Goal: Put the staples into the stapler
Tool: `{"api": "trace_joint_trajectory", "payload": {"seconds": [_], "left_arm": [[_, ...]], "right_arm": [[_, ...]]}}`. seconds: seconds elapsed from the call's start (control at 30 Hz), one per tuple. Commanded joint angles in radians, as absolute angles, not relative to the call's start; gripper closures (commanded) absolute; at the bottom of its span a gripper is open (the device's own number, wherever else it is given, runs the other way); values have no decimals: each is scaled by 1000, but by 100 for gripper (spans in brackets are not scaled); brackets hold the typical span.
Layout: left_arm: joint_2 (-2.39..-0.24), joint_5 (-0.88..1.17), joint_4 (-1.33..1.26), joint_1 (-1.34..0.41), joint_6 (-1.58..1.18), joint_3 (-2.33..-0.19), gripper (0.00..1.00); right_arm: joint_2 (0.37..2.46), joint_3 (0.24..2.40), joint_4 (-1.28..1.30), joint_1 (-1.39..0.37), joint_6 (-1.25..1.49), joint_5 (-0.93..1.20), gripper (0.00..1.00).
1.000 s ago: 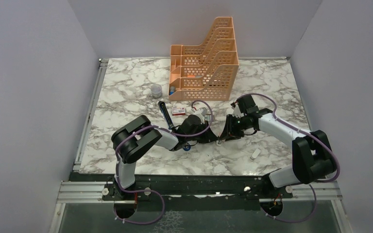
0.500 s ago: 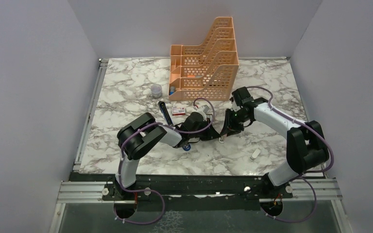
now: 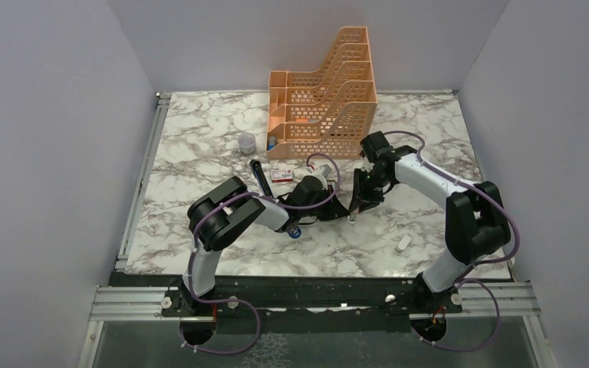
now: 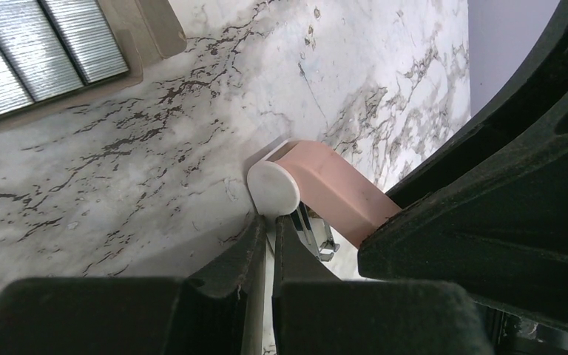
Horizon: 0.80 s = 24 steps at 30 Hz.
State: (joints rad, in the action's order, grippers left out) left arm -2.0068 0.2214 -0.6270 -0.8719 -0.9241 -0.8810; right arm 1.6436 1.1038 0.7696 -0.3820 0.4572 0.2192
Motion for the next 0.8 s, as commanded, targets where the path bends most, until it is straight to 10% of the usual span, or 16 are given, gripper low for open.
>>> {"api": "trace_joint_trajectory", "payload": {"seconds": [0.0,0.77], "left_arm": [[-2103,184,-378,-888,-879,-842,96],[-2104,174,-360,-885,-873,-850,97]], "right_arm": [[1704,1173,574,-369,421,105,72],[1663,1158,495,-370,449,35,67]]}}
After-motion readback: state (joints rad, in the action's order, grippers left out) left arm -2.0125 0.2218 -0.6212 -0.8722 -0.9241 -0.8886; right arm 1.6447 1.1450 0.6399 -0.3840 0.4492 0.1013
